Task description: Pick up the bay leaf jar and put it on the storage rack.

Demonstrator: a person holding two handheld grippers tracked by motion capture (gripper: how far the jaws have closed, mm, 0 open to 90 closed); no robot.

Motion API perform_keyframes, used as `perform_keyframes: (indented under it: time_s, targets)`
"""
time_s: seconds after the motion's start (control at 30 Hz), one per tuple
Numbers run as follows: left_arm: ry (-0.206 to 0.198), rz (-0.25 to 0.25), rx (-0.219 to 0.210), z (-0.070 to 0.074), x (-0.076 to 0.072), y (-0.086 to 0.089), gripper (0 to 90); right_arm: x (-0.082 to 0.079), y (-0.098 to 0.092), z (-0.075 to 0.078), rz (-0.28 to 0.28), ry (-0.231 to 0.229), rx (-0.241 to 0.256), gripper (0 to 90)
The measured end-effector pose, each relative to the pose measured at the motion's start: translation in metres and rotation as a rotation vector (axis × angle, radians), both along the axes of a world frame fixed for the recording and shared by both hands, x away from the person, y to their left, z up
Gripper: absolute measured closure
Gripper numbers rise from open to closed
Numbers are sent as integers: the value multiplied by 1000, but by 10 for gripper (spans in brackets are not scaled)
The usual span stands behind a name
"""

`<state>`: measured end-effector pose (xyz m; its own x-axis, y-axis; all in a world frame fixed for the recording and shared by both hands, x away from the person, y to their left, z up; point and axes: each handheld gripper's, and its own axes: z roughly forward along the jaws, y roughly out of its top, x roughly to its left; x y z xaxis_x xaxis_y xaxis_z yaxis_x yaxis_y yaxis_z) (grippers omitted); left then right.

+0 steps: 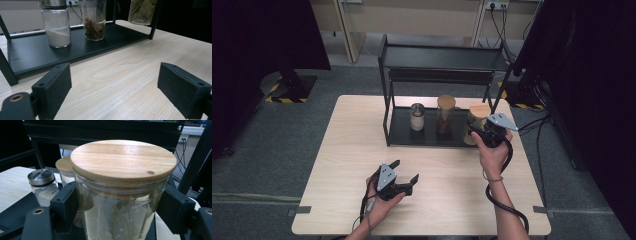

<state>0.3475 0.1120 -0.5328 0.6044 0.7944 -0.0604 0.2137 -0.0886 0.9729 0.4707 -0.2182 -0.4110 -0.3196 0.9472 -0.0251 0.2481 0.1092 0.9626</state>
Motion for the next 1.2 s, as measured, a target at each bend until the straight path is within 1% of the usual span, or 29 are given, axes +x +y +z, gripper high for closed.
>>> perform_keyframes:
  time_s: [0.57,1.2]
  targets:
    - [-1,-1,1,0,0,0,118,16,2,5,-14,7,-13,250]
    - [2,0,-5,0,0,0,118,31,3,6,-34,16,-17,250]
